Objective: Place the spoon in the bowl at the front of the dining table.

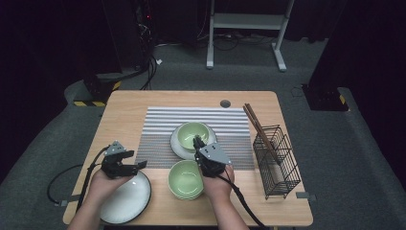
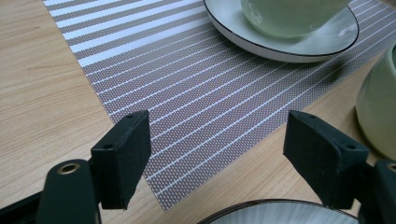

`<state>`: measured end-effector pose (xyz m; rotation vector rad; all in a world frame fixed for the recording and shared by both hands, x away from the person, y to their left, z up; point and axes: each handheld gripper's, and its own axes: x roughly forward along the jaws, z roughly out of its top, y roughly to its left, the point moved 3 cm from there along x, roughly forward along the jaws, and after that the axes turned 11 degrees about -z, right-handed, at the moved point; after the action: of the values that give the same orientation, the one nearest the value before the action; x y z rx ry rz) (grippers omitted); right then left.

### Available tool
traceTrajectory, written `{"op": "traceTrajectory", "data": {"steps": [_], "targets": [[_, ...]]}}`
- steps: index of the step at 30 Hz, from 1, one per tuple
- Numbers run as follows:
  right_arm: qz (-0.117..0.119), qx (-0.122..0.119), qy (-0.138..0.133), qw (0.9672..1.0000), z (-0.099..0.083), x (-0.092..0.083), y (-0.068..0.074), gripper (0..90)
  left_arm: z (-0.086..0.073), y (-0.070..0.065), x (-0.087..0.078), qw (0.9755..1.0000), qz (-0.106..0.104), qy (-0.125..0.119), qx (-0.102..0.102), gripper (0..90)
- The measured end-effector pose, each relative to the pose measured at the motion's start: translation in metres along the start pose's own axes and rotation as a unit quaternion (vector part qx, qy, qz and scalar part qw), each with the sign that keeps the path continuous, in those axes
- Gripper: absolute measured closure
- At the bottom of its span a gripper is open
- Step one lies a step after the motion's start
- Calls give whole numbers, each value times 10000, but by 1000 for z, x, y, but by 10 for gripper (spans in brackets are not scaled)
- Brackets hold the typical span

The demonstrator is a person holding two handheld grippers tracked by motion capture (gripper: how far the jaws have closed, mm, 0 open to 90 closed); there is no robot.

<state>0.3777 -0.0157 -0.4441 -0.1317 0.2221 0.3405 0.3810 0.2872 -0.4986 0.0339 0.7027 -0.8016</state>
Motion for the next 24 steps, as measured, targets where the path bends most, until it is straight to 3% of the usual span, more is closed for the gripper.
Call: {"op": "traceTrajectory", "data": {"steps": [24], "targets": [[146,-137,308,9993,-23,-7,6,800,0,0,1,10000,-24,23,36,244]]}}
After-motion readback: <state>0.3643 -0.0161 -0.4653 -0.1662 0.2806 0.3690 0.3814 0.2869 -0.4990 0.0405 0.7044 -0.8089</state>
